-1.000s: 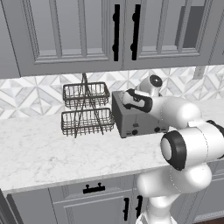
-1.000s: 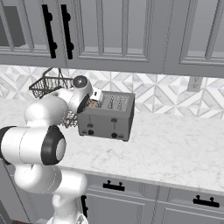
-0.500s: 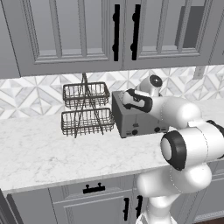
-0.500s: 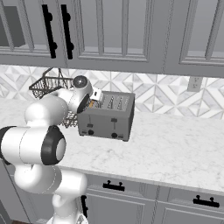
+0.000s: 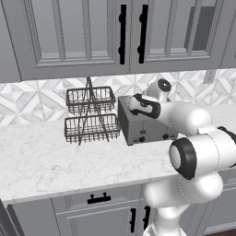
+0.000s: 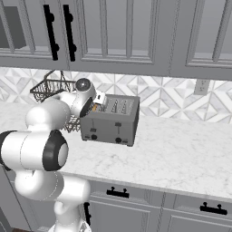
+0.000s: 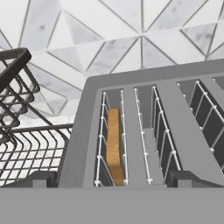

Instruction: Start the toaster. Once the lever pops up, take the bread to the plate on the dining counter.

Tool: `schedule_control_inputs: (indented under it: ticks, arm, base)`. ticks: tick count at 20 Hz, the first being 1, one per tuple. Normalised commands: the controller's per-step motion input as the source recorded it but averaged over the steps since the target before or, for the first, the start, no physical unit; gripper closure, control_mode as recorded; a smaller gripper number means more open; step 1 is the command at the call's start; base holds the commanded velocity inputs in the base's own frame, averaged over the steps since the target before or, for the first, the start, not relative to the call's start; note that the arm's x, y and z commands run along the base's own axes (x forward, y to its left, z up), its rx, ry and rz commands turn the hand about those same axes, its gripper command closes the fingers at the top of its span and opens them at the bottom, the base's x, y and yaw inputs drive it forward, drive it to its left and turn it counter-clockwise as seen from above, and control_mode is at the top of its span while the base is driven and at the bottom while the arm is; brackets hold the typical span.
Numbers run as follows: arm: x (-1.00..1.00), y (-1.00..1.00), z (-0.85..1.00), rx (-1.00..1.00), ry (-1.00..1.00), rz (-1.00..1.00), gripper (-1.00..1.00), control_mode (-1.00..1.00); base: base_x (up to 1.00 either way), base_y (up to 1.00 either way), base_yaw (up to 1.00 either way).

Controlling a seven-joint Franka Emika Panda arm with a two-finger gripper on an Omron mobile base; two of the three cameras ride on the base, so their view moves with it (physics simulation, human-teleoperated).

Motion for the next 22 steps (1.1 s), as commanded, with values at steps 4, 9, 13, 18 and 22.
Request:
schedule_control_inputs:
  ticks: [4,9,13,18,22]
  arm:
    - [0.0,0.0,0.0,0.0,0.0,0.0,-1.0,-1.0]
    - [0.0,0.0,0.0,0.0,0.0,0.0,-1.0,-1.0]
    - [0.0,0.0,0.0,0.0,0.0,0.0,-1.0,-1.0]
    - [0.0,0.0,0.0,0.0,0.0,0.0,-1.0,-1.0]
    - [0.0,0.0,0.0,0.0,0.0,0.0,-1.0,-1.0]
  base:
    - [0.0,0.0,0.0]
    - [0.0,0.0,0.0]
    - [0.0,0.0,0.0]
    - [0.0,0.0,0.0]
    - [0.0,0.0,0.0]
